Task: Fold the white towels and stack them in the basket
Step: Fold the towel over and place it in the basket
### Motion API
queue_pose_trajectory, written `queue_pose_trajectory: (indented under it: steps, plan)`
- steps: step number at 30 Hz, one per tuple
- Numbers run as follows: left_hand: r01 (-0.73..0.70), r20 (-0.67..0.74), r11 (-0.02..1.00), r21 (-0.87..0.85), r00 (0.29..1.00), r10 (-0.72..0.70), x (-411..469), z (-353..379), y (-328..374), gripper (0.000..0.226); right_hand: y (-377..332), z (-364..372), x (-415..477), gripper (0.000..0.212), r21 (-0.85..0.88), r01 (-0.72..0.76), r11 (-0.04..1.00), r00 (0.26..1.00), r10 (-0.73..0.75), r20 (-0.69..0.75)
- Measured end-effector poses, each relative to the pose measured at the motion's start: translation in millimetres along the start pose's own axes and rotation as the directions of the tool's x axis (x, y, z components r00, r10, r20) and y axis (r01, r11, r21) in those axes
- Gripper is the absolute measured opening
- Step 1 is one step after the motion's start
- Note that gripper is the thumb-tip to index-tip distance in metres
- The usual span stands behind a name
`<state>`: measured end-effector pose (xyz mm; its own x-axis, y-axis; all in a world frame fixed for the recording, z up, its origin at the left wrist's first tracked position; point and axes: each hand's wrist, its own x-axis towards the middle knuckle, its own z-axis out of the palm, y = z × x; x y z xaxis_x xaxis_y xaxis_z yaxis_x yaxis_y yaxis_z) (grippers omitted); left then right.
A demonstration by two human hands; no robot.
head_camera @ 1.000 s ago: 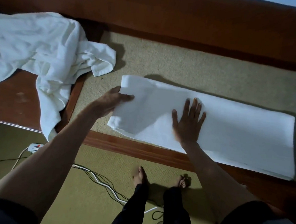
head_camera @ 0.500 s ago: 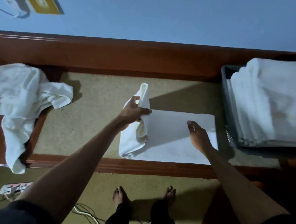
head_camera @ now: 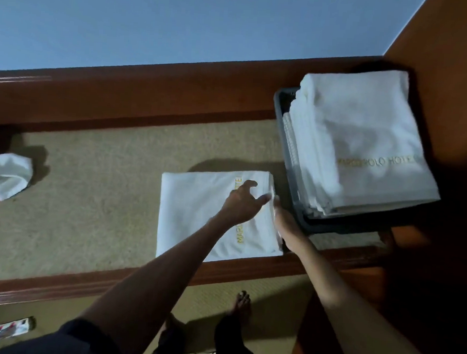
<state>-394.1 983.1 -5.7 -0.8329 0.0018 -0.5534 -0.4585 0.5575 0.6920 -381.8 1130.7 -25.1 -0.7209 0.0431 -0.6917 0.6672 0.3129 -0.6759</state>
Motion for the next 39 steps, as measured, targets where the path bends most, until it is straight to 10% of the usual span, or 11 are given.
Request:
queue_pose_trajectory:
  steps: [9, 15, 18, 22, 27, 32, 39]
  plan:
    - [0.174, -0.34, 0.983, 0.06, 0.929, -0.144, -28, -58, -75, 0.03, 29, 14, 19, 0.077, -0.256, 0.073, 0.964, 0.995, -0.088, -0.047]
    - [0.25, -0.512, 0.949, 0.19, 0.85, -0.121, -44, -80, -124, 0.073, 30, 16, 21, 0.073, -0.239, 0.053, 0.97, 0.989, -0.083, -0.119]
    - [0.33, -0.376, 0.941, -0.077, 0.864, -0.334, -50, -85, -134, 0.095, 34, 17, 21, 0.071, -0.27, 0.044, 0.962, 0.979, -0.095, -0.179]
    - [0.421, 0.028, 0.761, -0.493, 0.883, -0.469, -63, -97, -153, 0.07, 34, 30, 12, 0.055, -0.438, 0.077, 0.896, 0.934, -0.219, -0.283]
    - [0.48, 0.294, 0.614, -0.627, 0.875, -0.383, -76, -100, -177, 0.066, 16, 55, 9, 0.066, -0.791, 0.264, 0.552, 0.75, -0.633, -0.192]
    - [0.443, 0.474, 0.666, -0.601, 0.868, -0.15, -65, -102, -185, 0.049, -22, 104, 25, 0.049, -0.757, 0.475, 0.449, 0.728, -0.684, 0.051]
    - [0.384, 0.481, 0.914, -0.128, 0.83, -0.281, -9, -203, -181, 0.065, -81, 165, 38, 0.049, -0.701, 0.58, 0.415, 0.716, -0.67, 0.196]
